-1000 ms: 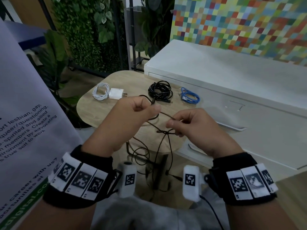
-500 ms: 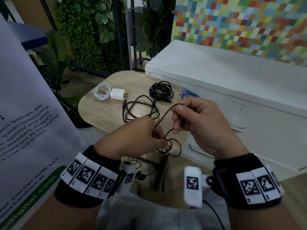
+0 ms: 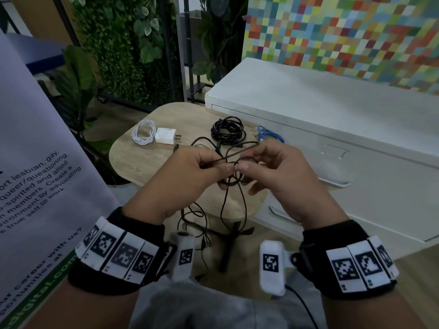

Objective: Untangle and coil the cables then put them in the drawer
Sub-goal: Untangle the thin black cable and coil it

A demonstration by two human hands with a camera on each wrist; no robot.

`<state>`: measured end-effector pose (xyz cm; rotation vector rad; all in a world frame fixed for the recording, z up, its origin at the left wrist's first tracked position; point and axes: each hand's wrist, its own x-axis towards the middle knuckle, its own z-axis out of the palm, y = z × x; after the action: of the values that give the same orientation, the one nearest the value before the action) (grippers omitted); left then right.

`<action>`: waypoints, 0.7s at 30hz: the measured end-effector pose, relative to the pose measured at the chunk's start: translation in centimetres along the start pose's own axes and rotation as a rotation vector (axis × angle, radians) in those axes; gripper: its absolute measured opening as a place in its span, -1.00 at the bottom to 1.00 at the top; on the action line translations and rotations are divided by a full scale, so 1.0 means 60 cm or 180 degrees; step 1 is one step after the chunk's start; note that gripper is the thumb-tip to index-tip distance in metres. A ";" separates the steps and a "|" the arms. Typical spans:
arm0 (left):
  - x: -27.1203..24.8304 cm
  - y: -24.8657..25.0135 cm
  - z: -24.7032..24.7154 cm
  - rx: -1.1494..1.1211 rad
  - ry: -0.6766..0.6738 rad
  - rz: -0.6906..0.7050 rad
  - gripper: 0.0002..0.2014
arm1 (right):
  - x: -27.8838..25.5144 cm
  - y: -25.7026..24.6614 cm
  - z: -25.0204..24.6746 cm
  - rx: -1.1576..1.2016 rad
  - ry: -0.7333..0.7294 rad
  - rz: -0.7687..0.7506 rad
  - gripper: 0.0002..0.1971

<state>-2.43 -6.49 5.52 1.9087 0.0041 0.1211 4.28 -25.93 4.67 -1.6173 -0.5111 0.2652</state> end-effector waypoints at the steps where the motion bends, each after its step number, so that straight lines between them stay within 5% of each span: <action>1: 0.000 0.000 0.002 0.0053 -0.0025 0.0003 -0.83 | 0.001 0.001 0.003 -0.0220 0.0012 -0.0069 -0.90; 4: 0.000 0.001 0.005 0.0115 0.0029 -0.0091 -0.79 | 0.003 0.004 0.009 -0.0237 0.0169 -0.0205 -0.86; 7: 0.001 -0.006 0.002 0.0144 0.0195 -0.0268 -0.72 | 0.004 0.000 0.001 0.1046 0.0264 -0.0142 -0.79; 10: 0.003 -0.012 0.005 0.0133 0.0400 -0.0350 -0.69 | 0.003 0.001 -0.010 0.2009 -0.0113 0.0046 -0.84; 15: 0.014 -0.015 0.012 0.0057 0.0849 -0.0344 -0.73 | -0.007 0.009 -0.015 0.1268 -0.0674 0.0011 -0.75; 21: 0.010 -0.023 0.009 0.0157 0.0884 -0.0443 -0.68 | -0.014 -0.013 -0.049 0.2458 -0.0963 -0.0413 -0.55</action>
<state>-1.74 -6.52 4.09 1.9203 0.3291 0.2928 4.75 -28.90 5.68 -0.7923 -0.6406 0.5388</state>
